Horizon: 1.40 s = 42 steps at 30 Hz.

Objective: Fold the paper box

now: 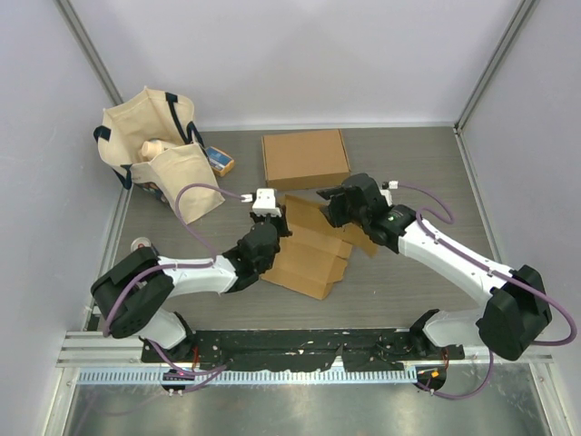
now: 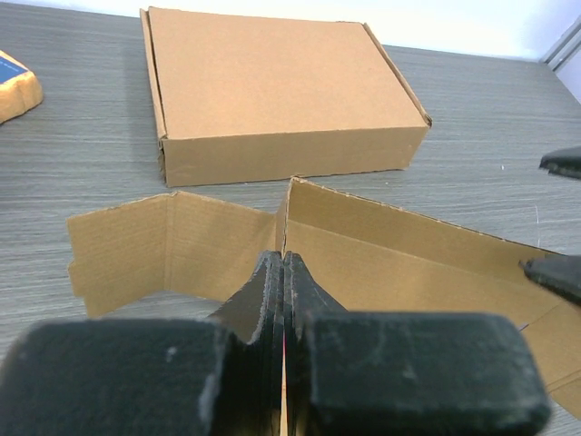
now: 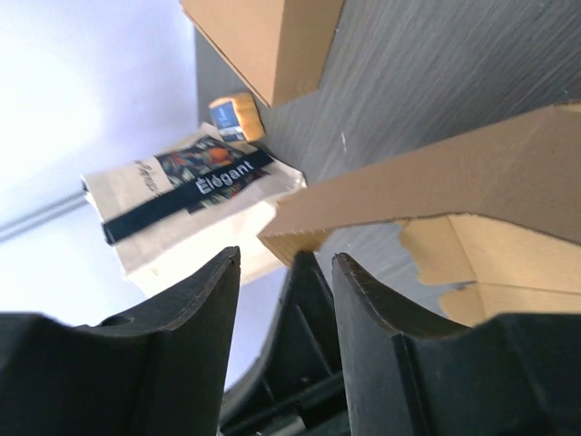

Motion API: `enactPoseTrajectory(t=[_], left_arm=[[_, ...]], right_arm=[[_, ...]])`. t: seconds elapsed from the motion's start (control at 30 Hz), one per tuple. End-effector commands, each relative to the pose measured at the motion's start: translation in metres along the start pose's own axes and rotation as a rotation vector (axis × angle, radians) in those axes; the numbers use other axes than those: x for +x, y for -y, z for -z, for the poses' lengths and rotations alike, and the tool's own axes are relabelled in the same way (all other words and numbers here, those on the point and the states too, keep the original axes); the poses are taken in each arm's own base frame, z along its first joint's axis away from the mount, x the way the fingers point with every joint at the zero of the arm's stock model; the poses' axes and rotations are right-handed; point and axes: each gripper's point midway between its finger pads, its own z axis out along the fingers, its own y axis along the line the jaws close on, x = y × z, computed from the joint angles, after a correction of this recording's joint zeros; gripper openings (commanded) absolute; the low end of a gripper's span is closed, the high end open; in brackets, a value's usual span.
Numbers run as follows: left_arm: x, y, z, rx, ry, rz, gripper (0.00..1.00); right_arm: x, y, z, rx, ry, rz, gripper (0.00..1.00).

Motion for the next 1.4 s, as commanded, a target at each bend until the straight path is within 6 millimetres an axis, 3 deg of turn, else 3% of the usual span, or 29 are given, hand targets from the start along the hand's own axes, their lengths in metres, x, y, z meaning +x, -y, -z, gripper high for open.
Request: enactPoseTrajectory(t=[0.0,0.33,0.47,0.57,0.7,0.8,1.1,1.37], left_arm=[[-0.029,-0.003,0.006,-0.018,0.104,0.113,0.0],[-0.03,0.002,0.007,0.01,0.112,0.123,0.0],[-0.029,-0.001,0.007,-0.005,0.112,0.117,0.0],[-0.028,-0.001,0.008,-0.003,0.113,0.119,0.0],[-0.028,0.001,0.008,0.008,0.111,0.129,0.0],[-0.03,0.003,0.01,0.019,0.113,0.134,0.0],[-0.029,0.011,0.016,0.066,0.102,0.17,0.0],[-0.024,0.016,0.023,0.118,0.07,0.191,0.02]], right_arm=[[-0.022,-0.022,-0.007,-0.069,0.103,-0.157,0.49],[-0.016,-0.011,-0.027,-0.019,0.076,-0.169,0.53],[-0.014,-0.013,-0.018,-0.03,0.061,-0.113,0.58],[-0.019,-0.003,-0.016,-0.004,0.079,-0.124,0.63],[-0.01,0.0,-0.02,0.001,0.032,-0.161,0.63],[-0.015,0.0,-0.025,0.0,0.053,-0.179,0.62],[-0.006,0.005,-0.045,-0.002,0.006,-0.248,0.43],[-0.009,0.019,-0.049,-0.031,0.014,-0.205,0.07]])
